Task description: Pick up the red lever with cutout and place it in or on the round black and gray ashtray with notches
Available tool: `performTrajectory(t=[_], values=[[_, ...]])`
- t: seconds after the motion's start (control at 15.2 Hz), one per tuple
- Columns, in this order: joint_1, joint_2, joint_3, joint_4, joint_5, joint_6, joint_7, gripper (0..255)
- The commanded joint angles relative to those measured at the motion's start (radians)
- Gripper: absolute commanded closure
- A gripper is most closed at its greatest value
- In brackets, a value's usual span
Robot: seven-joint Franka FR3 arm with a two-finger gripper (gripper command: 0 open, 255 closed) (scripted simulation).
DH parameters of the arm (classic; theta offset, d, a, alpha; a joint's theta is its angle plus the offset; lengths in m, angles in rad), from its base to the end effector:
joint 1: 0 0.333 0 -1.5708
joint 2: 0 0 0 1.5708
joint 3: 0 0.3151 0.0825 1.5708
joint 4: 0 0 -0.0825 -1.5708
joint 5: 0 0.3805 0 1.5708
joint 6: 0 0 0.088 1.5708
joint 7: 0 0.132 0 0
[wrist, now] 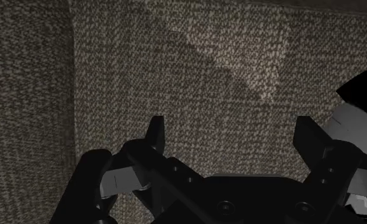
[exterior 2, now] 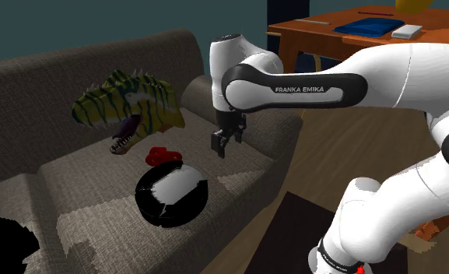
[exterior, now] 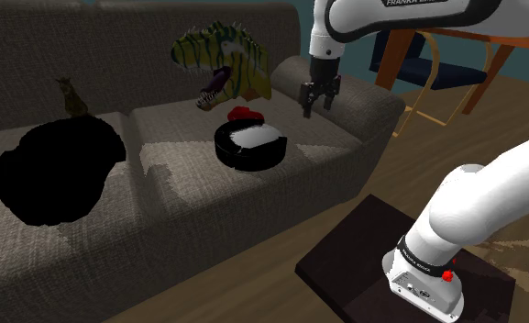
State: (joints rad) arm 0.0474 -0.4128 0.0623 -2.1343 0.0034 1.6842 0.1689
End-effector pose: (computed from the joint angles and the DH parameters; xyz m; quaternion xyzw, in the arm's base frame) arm 0.4180 0.0495 0.5436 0.9992 -0.0327 -0.0174 0.0133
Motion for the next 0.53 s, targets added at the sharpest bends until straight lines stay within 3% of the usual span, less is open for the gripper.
performTrajectory(t=[0.0,0.46], values=[[0.004,0.075,0.009,0.057,0.002,0.016,0.006,0],[0.025,0.351,0.045,0.321,-0.004,0.022,0.04,0]])
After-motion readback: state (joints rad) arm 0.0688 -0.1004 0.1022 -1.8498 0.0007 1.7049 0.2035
